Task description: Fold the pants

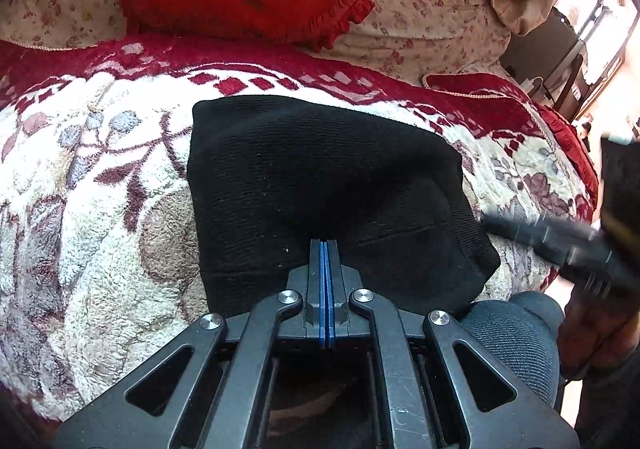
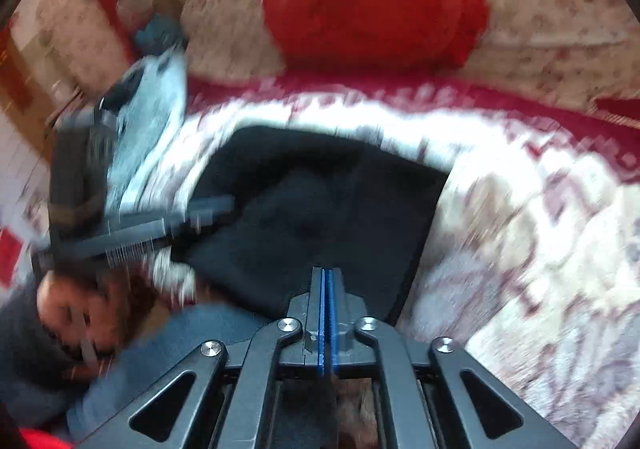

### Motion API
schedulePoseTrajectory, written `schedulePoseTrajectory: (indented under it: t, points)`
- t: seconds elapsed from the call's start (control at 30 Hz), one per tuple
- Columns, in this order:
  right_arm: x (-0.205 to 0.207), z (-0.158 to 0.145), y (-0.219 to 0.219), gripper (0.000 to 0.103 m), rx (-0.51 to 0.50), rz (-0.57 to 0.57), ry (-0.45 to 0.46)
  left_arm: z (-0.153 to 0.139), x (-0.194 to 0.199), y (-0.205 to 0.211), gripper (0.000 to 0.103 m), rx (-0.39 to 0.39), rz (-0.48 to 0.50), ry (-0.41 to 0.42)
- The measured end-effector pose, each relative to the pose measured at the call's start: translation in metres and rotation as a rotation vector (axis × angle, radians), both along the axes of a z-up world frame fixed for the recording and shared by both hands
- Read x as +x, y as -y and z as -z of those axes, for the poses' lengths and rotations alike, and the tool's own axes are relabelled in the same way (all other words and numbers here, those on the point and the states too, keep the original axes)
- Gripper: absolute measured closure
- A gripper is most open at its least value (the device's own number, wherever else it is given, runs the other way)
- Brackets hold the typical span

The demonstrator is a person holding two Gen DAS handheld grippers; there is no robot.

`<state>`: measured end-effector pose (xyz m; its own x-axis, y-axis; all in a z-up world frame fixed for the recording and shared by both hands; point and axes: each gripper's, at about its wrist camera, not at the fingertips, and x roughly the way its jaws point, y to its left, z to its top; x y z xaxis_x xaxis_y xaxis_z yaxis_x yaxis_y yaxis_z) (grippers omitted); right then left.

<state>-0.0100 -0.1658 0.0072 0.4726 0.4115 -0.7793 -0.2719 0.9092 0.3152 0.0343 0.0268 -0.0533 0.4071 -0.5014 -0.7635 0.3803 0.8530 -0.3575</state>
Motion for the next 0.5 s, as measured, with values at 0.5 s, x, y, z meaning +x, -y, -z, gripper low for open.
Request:
schedulePoseTrajectory:
  t: [0.5]
  points:
    - [0.044,0.026,-0.011,0.099,-0.195,0.108,0.057,-0.027,-0.012,0.005,0.100,0.047,0.002,0.104]
